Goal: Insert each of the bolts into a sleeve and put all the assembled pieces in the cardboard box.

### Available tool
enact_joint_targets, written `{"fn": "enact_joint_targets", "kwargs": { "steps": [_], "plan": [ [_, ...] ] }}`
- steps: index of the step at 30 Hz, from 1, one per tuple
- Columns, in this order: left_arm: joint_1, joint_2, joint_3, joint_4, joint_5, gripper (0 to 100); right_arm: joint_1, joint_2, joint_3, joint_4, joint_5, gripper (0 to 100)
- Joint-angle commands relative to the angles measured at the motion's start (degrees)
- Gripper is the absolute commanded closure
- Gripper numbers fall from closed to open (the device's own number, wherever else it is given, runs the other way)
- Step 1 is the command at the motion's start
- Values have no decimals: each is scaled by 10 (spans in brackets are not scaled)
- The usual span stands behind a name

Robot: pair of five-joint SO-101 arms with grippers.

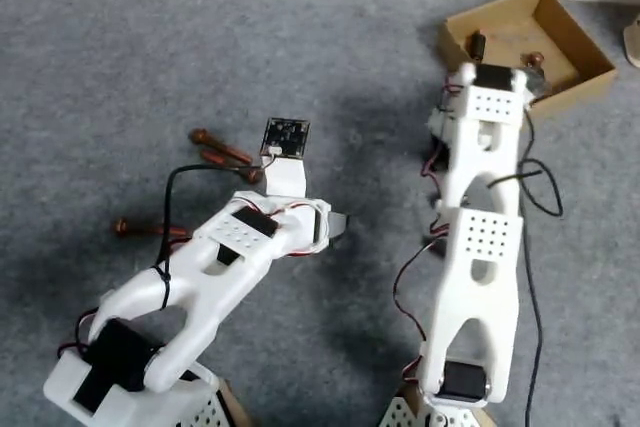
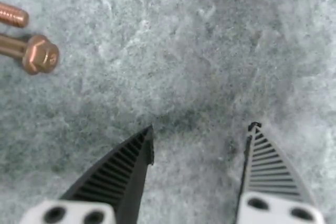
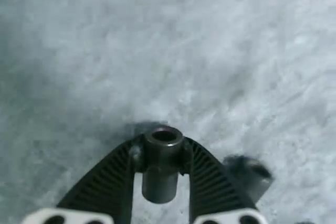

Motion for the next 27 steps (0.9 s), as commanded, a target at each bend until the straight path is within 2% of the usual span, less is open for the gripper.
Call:
{"fn": "enact_joint_targets", "kwargs": {
  "steps": [1, 3, 7, 13, 17, 22, 25, 27],
  "plan": [
    [-22, -2, -46, 7, 27, 742, -15, -59, 36, 14, 11, 994],
    [-38, -1, -66, 37, 52, 796, -27, -90, 103, 14, 11, 994],
    [-56, 0, -92, 70, 55, 898, -57, -165, 228, 13, 12, 994],
    [-62, -1, -95, 74, 55, 902, -93, -262, 368, 12, 12, 994],
    [-96, -2, -108, 76, 55, 902, -108, -299, 436, 10, 13, 994],
    [-153, -5, -132, 81, 69, 902, -107, -302, 465, 7, 15, 994],
    [-172, -7, -150, 113, 66, 902, -106, -302, 467, -21, 47, 994],
    [-182, -8, -160, 135, 28, 902, -106, -302, 468, -22, 62, 994]
  ]
}}
